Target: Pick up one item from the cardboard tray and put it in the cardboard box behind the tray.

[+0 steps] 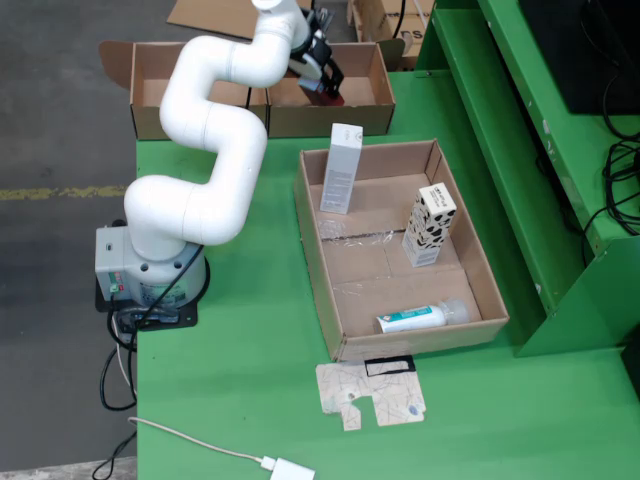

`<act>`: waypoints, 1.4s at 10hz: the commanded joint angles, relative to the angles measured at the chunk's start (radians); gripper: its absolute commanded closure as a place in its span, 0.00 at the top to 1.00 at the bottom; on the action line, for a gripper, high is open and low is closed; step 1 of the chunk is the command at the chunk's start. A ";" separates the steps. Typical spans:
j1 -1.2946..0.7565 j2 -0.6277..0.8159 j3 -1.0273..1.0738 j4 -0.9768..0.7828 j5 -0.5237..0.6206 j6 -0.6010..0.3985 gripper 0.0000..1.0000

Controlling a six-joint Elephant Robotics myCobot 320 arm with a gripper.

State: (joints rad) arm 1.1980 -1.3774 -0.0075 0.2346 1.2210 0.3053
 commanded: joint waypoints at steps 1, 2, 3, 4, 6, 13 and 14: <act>0.011 0.008 0.008 -0.007 0.030 0.007 0.60; 0.011 0.008 0.008 -0.007 0.030 0.007 0.70; 0.011 0.008 0.008 -0.007 0.030 0.007 0.80; 0.011 0.008 0.007 -0.007 0.030 0.007 0.90; 0.011 0.008 0.008 -0.007 0.030 0.007 1.00; 0.011 0.008 0.008 -0.007 0.030 0.007 1.00; 0.011 0.008 0.008 -0.007 0.030 0.007 1.00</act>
State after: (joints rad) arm 1.2010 -1.3959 -0.0215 0.2178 1.2547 0.3159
